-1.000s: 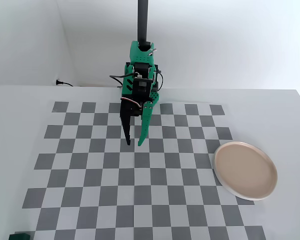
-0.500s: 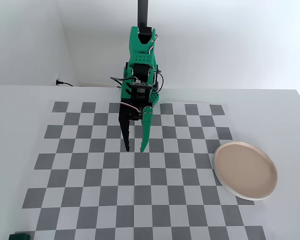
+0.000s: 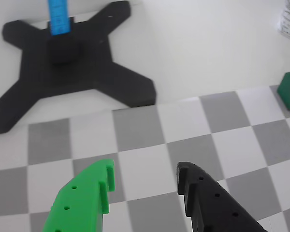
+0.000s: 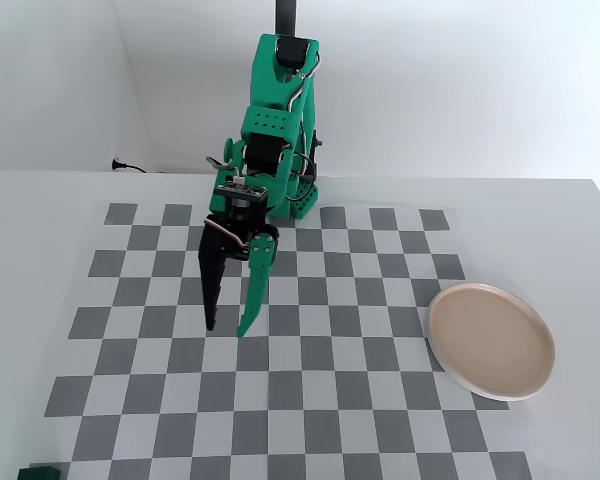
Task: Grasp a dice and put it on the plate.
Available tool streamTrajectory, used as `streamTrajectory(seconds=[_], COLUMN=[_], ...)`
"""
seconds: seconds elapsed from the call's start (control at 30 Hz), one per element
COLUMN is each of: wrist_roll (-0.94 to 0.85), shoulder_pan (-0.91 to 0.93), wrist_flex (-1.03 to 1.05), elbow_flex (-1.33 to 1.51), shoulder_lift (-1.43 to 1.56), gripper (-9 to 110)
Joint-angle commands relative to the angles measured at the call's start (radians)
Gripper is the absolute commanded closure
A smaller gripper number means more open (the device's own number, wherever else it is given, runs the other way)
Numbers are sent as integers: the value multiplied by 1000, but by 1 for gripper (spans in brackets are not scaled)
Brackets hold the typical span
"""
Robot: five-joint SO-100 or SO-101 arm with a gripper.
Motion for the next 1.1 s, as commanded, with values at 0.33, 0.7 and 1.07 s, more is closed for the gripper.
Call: streamTrajectory(seconds=[0.33, 0.7, 1.07], wrist_roll=[9, 3, 12], shoulder_pan=[259, 336, 304], wrist_flex=[-20, 0, 25], elbow_flex=[-456, -638, -815], shoulder_lift=[-318, -523, -724], gripper=[91, 88, 84])
